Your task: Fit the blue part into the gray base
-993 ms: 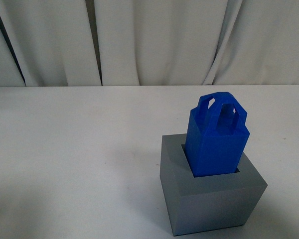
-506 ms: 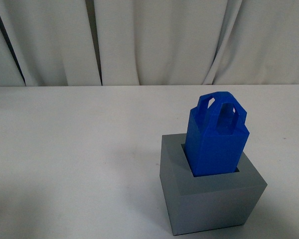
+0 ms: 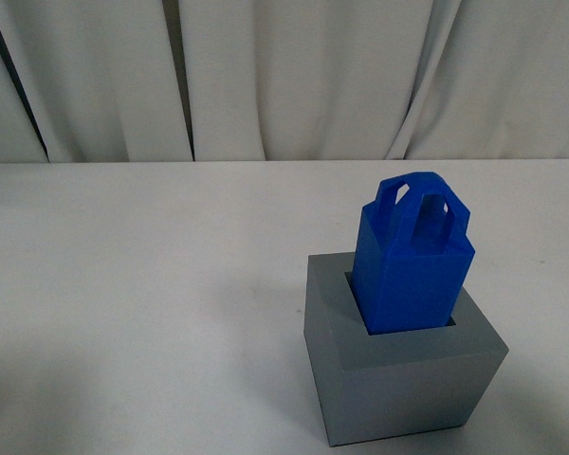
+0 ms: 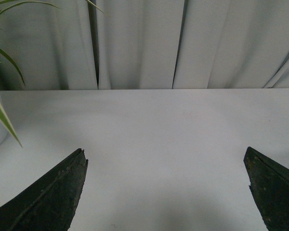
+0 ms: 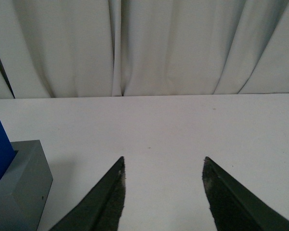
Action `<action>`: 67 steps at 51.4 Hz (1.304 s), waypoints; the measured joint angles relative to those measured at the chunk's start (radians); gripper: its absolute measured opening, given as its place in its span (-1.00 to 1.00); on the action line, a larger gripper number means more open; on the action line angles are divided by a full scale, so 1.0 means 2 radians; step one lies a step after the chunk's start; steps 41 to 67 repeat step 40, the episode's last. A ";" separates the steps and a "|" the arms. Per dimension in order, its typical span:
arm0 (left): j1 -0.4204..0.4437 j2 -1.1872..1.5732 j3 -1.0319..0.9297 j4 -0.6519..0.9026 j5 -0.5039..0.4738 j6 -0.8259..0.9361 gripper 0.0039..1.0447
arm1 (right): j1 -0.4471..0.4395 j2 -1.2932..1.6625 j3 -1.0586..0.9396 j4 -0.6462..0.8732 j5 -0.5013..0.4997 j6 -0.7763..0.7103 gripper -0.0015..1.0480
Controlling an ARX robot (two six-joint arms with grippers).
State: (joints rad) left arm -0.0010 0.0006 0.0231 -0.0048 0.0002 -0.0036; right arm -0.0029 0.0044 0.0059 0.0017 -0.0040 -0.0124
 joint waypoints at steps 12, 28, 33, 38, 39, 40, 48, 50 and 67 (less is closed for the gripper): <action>0.000 0.000 0.000 0.000 0.000 0.000 0.89 | 0.000 0.000 0.000 0.000 0.000 0.000 0.77; 0.000 0.000 0.000 0.000 0.000 0.000 0.89 | 0.000 0.000 0.000 0.000 0.000 0.001 0.86; 0.000 0.000 0.000 0.000 0.000 0.000 0.89 | 0.000 0.000 0.000 0.000 0.000 0.001 0.86; 0.000 0.000 0.000 0.000 0.000 0.000 0.89 | 0.000 0.000 0.000 0.000 0.000 0.001 0.86; 0.000 0.000 0.000 0.000 0.000 0.000 0.89 | 0.000 0.000 0.000 0.000 0.000 0.001 0.86; 0.000 0.000 0.000 0.000 0.000 0.000 0.89 | 0.000 0.000 0.000 0.000 0.000 0.001 0.86; 0.000 0.000 0.000 0.000 0.000 0.000 0.89 | 0.000 0.000 0.000 0.000 0.000 0.001 0.86; 0.000 0.000 0.000 0.000 0.000 0.000 0.89 | 0.000 0.000 0.000 0.000 0.000 0.001 0.86; 0.000 0.000 0.000 0.000 0.000 0.000 0.89 | 0.000 0.000 0.000 0.000 0.000 0.001 0.86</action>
